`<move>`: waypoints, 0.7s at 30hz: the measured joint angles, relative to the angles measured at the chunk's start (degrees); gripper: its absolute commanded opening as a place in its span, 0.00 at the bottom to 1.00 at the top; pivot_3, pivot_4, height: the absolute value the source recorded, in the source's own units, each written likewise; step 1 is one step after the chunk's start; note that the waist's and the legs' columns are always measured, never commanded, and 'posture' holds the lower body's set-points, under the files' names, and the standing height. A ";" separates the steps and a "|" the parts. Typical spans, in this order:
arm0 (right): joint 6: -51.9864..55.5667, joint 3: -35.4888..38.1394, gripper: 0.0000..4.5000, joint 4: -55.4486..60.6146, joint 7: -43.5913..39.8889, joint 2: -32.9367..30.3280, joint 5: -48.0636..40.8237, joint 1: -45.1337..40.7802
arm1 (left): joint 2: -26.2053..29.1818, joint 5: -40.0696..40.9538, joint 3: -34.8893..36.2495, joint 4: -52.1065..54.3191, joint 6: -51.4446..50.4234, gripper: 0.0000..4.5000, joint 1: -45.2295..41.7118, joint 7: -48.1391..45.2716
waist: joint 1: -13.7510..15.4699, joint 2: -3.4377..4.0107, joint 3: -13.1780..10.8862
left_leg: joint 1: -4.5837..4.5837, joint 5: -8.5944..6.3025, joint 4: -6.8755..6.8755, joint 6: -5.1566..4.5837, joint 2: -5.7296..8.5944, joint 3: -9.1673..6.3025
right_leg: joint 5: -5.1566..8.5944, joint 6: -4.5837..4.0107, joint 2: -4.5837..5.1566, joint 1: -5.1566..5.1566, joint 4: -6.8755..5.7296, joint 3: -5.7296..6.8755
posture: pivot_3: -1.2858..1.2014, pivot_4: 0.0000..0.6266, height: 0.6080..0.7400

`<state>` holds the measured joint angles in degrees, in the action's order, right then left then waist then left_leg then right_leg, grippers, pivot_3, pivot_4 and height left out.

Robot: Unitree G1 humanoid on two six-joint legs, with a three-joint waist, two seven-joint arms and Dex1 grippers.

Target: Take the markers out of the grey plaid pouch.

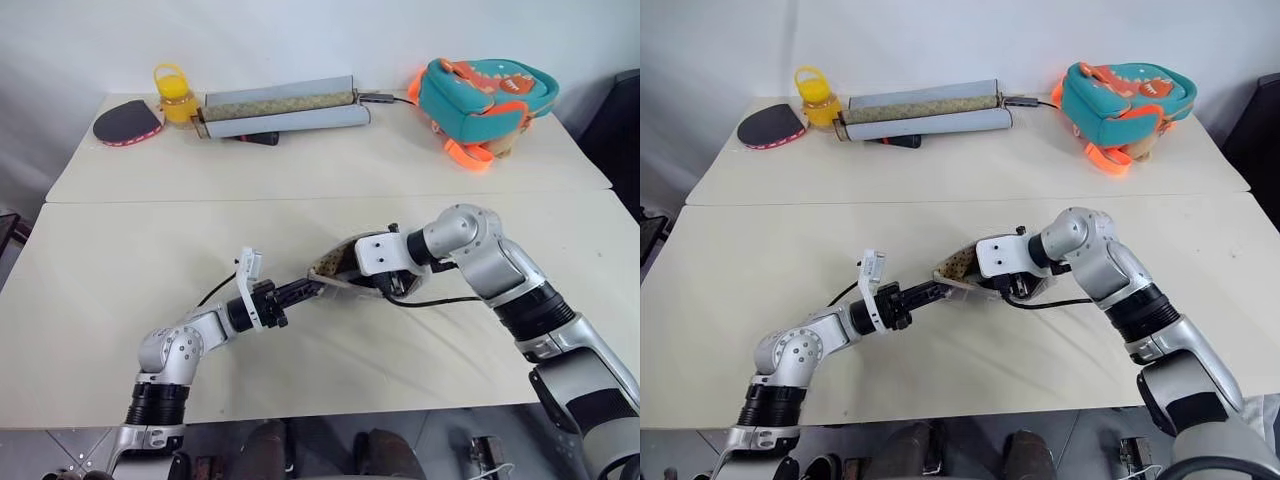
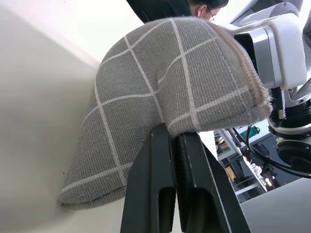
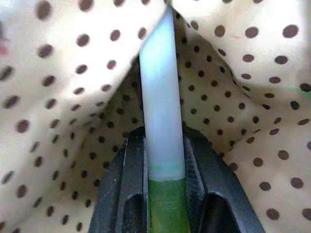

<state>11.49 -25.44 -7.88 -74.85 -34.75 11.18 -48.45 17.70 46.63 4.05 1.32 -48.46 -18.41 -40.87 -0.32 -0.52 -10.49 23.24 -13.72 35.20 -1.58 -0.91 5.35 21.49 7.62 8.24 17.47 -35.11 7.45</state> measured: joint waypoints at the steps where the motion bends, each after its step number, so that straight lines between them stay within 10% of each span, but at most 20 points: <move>1: 0.57 0.41 0.12 0.33 -0.20 -0.01 -0.38 0.06 | 0.00 0.01 0.07 0.11 0.12 0.00 0.00 -0.02 | 0.04 0.00 0.00 | 0.00 0.00 0.00 0.00 0.00 0.00 | 0.00 0.00 0.00 0.00 0.00 0.00 | 0.52 0.24 1.00; 5: 2.20 0.94 0.12 1.53 -0.70 -0.47 -1.14 0.35 | -0.02 -0.01 0.08 0.22 0.42 0.00 0.00 -0.05 | 0.09 0.00 0.00 | 0.01 0.00 0.00 0.00 0.01 0.00 | 0.00 0.00 0.00 0.00 0.02 0.02 | 0.52 0.24 1.00; 12: 4.02 4.09 0.63 5.10 -0.46 -0.09 -6.70 0.53 | -0.01 -0.48 -0.08 0.16 0.43 0.00 0.33 0.17 | 0.14 0.00 0.00 | 0.01 0.00 0.00 0.00 0.01 -0.01 | 0.00 0.00 0.01 0.00 0.02 0.02 | 0.52 0.24 1.00; 21: 4.07 4.22 0.60 5.15 -0.60 -1.95 -7.59 0.36 | -0.09 -0.59 -0.07 0.23 0.51 0.00 0.75 0.29 | 0.14 0.00 0.00 | 0.01 0.00 0.00 -0.01 0.02 0.00 | 0.00 0.00 0.02 0.00 0.04 0.02 | 0.52 0.24 1.00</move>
<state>15.56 -21.22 -2.72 -75.45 -36.70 3.60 -48.08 17.61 46.04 3.99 1.55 -47.95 -17.66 -40.58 -0.19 -0.52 -10.49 23.25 -13.73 35.20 -1.58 -0.89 5.34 21.49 7.62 8.26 17.47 -35.08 7.47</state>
